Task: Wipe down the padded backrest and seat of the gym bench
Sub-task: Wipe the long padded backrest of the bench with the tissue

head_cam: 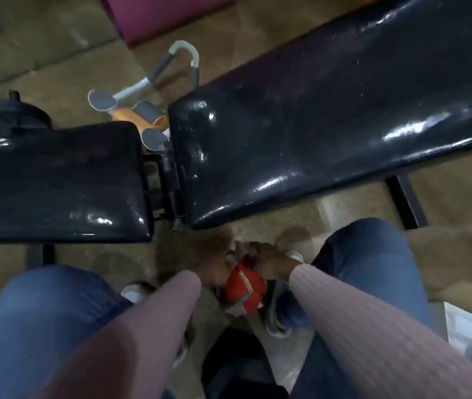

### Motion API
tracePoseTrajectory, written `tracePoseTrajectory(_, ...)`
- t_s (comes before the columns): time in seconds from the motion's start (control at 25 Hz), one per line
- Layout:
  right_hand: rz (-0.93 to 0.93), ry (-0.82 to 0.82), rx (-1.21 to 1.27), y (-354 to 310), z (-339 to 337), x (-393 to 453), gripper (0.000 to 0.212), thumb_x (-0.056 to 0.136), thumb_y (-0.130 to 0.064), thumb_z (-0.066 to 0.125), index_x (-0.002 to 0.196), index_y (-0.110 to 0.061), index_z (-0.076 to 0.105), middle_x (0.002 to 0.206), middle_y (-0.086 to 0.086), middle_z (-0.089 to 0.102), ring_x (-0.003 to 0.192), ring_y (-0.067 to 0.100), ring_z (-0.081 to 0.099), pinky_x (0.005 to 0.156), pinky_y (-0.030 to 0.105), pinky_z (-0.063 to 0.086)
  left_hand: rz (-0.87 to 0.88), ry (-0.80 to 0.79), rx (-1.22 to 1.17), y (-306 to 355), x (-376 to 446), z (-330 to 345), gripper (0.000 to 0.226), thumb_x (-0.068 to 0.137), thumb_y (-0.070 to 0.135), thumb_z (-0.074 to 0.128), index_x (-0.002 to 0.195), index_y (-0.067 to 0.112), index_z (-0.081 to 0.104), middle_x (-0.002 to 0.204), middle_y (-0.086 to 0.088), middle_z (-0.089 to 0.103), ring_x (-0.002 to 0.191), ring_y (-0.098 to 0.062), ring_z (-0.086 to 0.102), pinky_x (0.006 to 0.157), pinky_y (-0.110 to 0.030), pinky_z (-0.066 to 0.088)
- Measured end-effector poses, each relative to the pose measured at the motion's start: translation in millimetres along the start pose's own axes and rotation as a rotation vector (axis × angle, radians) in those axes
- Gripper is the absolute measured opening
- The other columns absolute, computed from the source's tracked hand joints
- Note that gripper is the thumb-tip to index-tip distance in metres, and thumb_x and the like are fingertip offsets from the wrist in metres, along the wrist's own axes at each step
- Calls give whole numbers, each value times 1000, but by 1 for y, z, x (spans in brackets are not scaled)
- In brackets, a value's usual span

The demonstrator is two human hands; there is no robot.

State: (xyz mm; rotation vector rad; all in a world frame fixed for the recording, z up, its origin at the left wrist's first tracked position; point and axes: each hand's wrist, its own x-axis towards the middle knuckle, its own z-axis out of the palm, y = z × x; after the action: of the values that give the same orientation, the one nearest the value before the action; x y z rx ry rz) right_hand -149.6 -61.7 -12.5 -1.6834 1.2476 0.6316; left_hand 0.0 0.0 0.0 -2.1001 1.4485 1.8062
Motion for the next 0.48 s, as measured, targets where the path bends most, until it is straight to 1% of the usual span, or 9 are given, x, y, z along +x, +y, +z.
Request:
tracePoseTrajectory(0.08,81,44,98,8,13,1,67,97,-30,54,152,-8,22,151,13,39,132,29,45,101,30,39,12,73,-50,-14,8,18,28,98,15,44,122,9,56,117,-6,57,107,-17,53,81,-17,35)
tracePoseTrajectory(0.12,118,59,127,14,25,3,67,97,-27,55,150,-3,23,149,15,41,131,30,47,101,30,40,29,84,-71,-22,12,31,28,96,11,45,122,8,56,118,-4,57,113,-18,53,83,-17,34)
tracePoseTrajectory(0.16,154,80,127,19,34,4,60,96,-25,56,145,-2,32,143,16,48,125,30,52,97,30,43,36,113,-114,-32,21,43,31,92,11,47,122,6,56,121,-6,57,116,-22,53,89,-19,36)
tracePoseTrajectory(0.2,157,87,115,22,40,6,50,95,-25,56,138,-4,41,134,14,55,118,29,56,91,29,45,14,141,-163,-37,24,49,36,89,13,51,123,3,55,124,-11,58,117,-27,54,95,-24,39)
tracePoseTrajectory(0.28,147,108,80,23,45,6,38,94,-24,55,125,-3,52,122,13,61,111,29,60,86,31,46,-68,204,-226,-43,31,56,43,85,26,57,121,2,57,122,-15,60,115,-32,56,97,-36,43)
tracePoseTrajectory(0.32,152,125,113,23,45,8,34,94,-20,55,119,2,57,116,15,64,108,31,62,85,33,48,-80,236,-218,-45,36,56,43,85,33,57,117,4,60,118,-14,62,113,-32,58,97,-39,44)
tracePoseTrajectory(0.36,159,144,174,23,43,9,30,92,-16,56,112,5,61,111,18,66,104,32,64,82,36,50,-86,225,-189,-38,30,49,39,87,34,56,115,6,62,115,-13,62,112,-31,58,97,-39,44)
tracePoseTrajectory(0.4,177,145,239,24,42,12,26,91,-15,57,105,6,65,106,20,68,100,32,66,81,37,52,-90,192,-147,-32,29,46,34,91,29,54,115,6,62,115,-12,62,112,-29,57,98,-38,43)
tracePoseTrajectory(0.48,202,157,403,20,38,9,24,89,-23,61,96,-2,68,102,16,71,95,29,68,82,37,55,-103,150,-140,-21,27,41,28,96,24,49,116,7,61,114,-13,62,110,-27,57,96,-36,44)
